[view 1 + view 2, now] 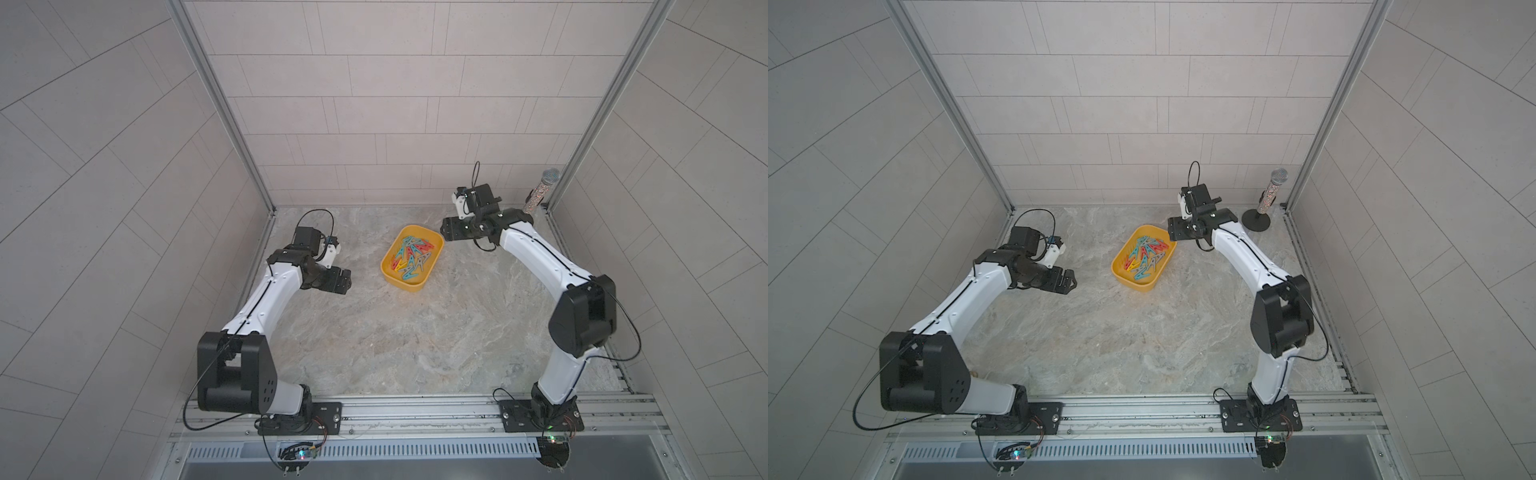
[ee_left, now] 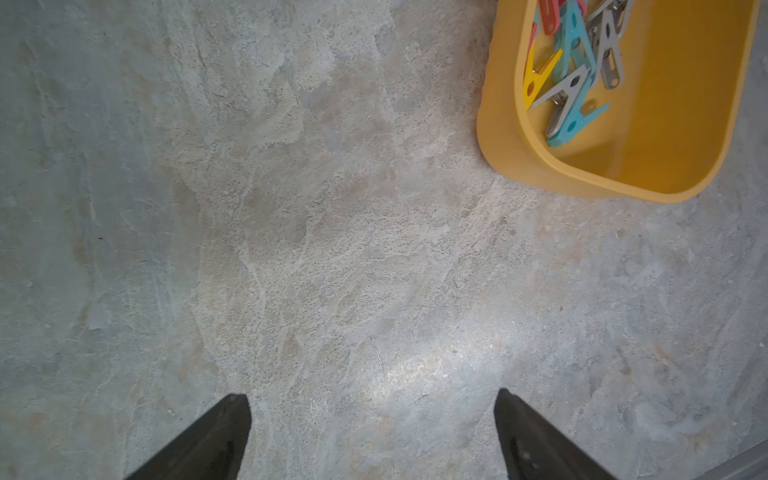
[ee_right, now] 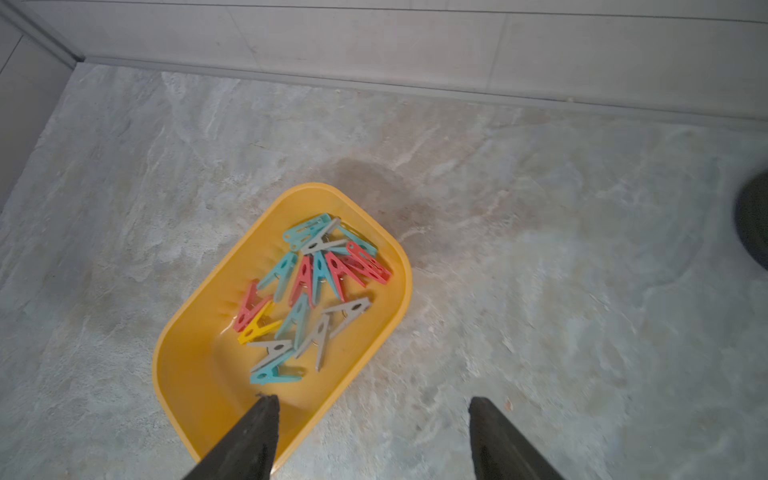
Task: Take the clothespins out of the storage box
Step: Move the storage box to the center of the board.
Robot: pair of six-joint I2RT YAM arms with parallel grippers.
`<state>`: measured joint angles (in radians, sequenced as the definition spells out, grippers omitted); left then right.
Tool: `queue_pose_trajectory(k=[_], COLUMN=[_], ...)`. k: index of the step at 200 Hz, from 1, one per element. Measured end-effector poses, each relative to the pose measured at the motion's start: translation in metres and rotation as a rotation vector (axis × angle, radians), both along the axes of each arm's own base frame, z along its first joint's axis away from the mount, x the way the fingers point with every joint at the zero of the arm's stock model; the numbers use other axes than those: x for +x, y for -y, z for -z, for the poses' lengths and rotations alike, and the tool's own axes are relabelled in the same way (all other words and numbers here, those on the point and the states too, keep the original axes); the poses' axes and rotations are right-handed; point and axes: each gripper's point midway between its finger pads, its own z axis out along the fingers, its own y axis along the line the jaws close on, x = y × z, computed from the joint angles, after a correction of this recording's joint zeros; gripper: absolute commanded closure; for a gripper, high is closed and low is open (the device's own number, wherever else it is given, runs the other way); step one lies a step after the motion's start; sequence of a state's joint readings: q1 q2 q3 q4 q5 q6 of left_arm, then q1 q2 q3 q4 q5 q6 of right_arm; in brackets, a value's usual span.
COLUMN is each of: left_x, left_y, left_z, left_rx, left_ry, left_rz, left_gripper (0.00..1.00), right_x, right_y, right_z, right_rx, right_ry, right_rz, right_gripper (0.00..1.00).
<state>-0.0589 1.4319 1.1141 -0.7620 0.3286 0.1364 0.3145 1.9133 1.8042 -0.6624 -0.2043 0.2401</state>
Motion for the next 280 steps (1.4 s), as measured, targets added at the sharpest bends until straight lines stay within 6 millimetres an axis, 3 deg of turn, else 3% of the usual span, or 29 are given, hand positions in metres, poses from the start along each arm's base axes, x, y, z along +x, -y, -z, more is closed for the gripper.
queue_pose_trajectory(k=[25,53,94,161,212,230,246,280], left_x=[0.0,0.0,0.0,-0.001,-0.001,-0.001,-0.001,-0.001], left_y=[0.0,0.0,0.0,0.001,0.001,0.001,0.001,0.001], left_z=[0.0,0.0,0.001,0.006,0.006,0.006,0.006,0.006], left_rx=[0.002,0.002,0.0,-0.002,-0.003,-0.005,-0.005,-0.005], left_ry=[0.001,0.001,-0.003,-0.022,-0.024,-0.025,-0.026,-0.026], left_rz=[0.003,0.003,0.004,0.005,0.006,0.007,0.007,0.007], left_gripper=[0.0,0.0,0.0,0.0,0.0,0.0,0.0,0.0], right_x=[0.033,0.055,0.057,0.061,0.066,0.067,0.067,0.068], right_y=[-0.017,-0.022,-0.019,-0.008,-0.009,-0.009,-0.009,-0.006], right_z=[0.029,0.069,0.105,0.104,0.116,0.119,0.12,0.12], right_rx=[-0.036,-0.092,-0.139,-0.142,-0.145,-0.145,-0.149,-0.157], right_ry=[-0.076,-0.159,-0.244,-0.24,-0.244,-0.245,-0.245,-0.245], right_rz=[-0.078,-0.127,-0.161,-0.153,-0.148,-0.146,-0.141,-0.123], right_gripper=[0.33,0.39,0.39,0.42,0.5,0.63,0.65,0.78])
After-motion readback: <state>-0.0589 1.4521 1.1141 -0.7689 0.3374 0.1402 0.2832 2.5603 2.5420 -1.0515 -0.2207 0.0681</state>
